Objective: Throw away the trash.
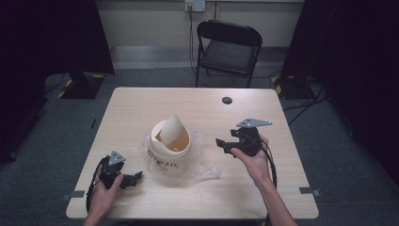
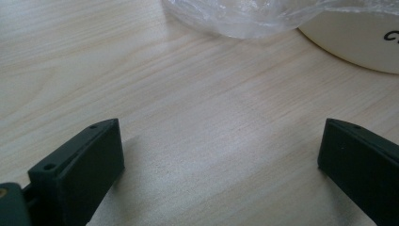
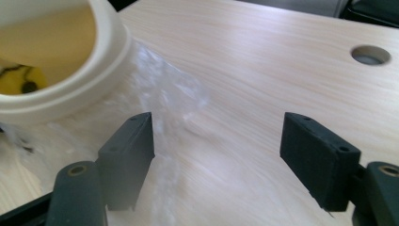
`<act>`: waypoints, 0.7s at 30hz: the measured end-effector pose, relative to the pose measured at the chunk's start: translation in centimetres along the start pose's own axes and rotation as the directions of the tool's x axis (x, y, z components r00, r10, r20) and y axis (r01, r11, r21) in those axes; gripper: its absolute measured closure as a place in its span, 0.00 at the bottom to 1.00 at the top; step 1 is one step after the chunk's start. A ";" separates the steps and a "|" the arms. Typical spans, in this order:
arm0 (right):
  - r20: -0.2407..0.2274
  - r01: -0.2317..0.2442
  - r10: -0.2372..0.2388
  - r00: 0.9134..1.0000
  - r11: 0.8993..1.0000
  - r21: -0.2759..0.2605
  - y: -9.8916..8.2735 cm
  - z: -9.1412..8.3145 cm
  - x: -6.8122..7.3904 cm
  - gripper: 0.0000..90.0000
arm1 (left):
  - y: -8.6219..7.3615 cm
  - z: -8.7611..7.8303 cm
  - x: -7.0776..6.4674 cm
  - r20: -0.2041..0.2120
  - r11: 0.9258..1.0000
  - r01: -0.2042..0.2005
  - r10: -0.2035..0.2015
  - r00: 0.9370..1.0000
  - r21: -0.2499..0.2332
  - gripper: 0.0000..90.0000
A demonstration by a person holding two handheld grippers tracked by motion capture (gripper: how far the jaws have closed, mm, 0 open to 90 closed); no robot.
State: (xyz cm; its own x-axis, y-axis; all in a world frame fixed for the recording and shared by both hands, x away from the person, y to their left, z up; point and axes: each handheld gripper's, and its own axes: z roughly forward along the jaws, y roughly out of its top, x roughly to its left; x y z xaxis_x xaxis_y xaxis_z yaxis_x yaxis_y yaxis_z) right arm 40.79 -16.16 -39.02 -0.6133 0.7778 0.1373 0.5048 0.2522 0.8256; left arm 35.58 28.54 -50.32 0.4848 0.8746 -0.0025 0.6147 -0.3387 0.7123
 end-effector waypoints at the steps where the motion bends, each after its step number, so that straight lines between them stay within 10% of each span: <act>1: 0.009 -0.007 0.007 1.000 1.000 0.002 -0.3 -0.2 -0.3 0.28 | 0.0 0.0 0.0 0.000 1.000 0.000 0.000 1.000 0.000 0.00; 21: 0.180 -0.155 0.145 0.973 0.987 0.041 -7.0 -2.7 -6.5 0.24 | 0.0 0.0 0.0 0.000 1.000 -0.001 0.001 1.000 0.001 0.00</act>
State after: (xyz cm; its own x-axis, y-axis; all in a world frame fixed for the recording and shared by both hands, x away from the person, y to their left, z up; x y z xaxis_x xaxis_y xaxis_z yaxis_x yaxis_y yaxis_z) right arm 39.55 -24.54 -44.22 -0.4140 0.8971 0.1544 0.6180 0.1525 0.7713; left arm 35.58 28.55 -50.32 0.4858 0.8741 -0.0016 0.6147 -0.3404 0.7116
